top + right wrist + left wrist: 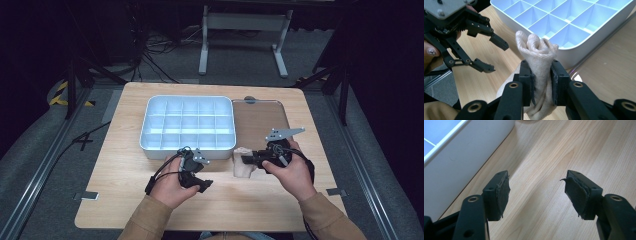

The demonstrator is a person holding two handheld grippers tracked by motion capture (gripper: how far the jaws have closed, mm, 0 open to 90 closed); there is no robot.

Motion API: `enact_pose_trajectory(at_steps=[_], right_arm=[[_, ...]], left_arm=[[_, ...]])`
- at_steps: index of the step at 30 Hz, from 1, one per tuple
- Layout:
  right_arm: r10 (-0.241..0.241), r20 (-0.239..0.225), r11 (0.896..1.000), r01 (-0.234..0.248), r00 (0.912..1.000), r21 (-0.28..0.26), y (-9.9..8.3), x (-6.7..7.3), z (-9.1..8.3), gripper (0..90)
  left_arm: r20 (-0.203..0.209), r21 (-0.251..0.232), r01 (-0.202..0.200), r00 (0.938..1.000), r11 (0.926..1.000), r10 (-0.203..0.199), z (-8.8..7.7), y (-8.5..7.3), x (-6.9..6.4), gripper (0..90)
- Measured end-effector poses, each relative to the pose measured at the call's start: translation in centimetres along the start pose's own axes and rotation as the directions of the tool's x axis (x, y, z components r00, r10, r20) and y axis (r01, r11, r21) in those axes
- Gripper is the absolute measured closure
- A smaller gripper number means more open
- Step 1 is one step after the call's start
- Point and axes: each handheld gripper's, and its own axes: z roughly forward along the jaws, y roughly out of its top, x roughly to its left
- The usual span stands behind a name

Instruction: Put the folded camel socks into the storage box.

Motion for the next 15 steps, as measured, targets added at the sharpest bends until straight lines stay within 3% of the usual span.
enact_pose_trajectory(at_steps=[15], right_arm=[[-0.043, 0.034, 0.999, 0.043, 0.9985, 0.008, 1.9, -1.5, -0.7, 74.4]], left_arm=[[-0.001, -0.004, 0.006, 1.0000, 1.0000, -0.006, -0.2, -0.1, 0.1, 36.6]])
